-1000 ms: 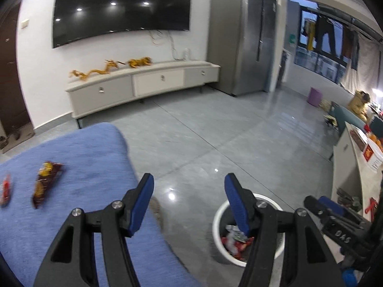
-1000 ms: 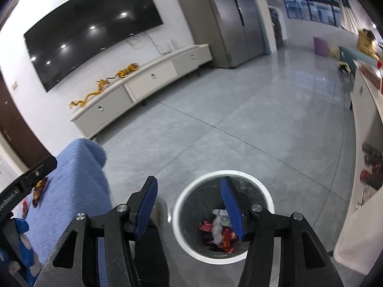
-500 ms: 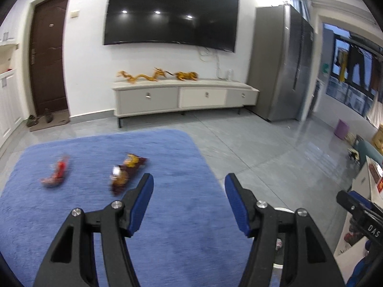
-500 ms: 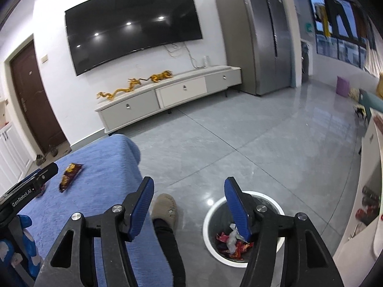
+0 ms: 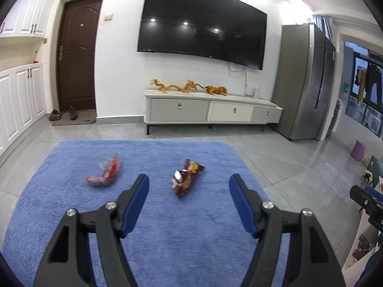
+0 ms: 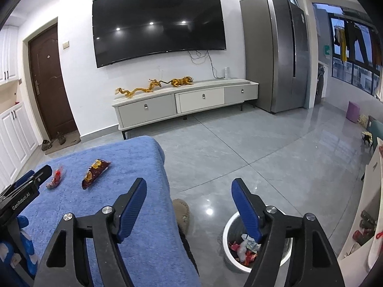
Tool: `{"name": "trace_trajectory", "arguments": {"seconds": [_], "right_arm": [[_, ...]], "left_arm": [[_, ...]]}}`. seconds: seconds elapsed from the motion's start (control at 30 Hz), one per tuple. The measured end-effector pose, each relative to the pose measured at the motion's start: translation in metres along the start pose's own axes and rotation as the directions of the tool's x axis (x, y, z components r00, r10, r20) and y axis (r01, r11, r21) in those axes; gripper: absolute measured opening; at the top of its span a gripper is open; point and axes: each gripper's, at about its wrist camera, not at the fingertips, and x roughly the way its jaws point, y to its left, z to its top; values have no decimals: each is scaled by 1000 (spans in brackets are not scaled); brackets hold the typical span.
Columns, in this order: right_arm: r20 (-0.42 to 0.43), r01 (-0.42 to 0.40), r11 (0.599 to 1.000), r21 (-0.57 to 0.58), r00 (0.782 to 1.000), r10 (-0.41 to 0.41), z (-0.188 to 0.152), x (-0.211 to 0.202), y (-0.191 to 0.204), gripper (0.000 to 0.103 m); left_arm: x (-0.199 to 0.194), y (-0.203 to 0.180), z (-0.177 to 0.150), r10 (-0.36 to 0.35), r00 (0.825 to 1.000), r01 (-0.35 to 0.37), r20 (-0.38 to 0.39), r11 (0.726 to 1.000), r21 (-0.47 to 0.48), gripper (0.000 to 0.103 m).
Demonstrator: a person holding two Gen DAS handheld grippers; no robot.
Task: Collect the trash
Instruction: 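Move both tools back over the red wrapper and brown chip bag on the rug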
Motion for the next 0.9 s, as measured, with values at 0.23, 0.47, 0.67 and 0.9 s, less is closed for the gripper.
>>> {"name": "trace_trajectory", "arguments": {"seconds": [0.23, 0.47, 0.67, 0.9], "right_arm": [[-8, -19, 999, -51, 1000, 19, 2, 10, 33, 76], [-34, -51, 993, -105, 998, 48, -2, 20, 67, 77], [-60, -81, 988, -133, 996, 73, -4, 33, 89, 77], [-88, -126, 979, -159, 990, 113, -1, 52, 112, 77]], "left_arm": [[-5, 31, 0, 32, 999, -31, 20, 999, -37, 69], [-7, 57, -5, 59, 998, -58, 19, 995, -79, 70], [0, 73, -8, 79, 997, -79, -5, 991, -108, 70], [18, 94, -11, 125, 990, -131, -58, 986, -103, 70]]}}
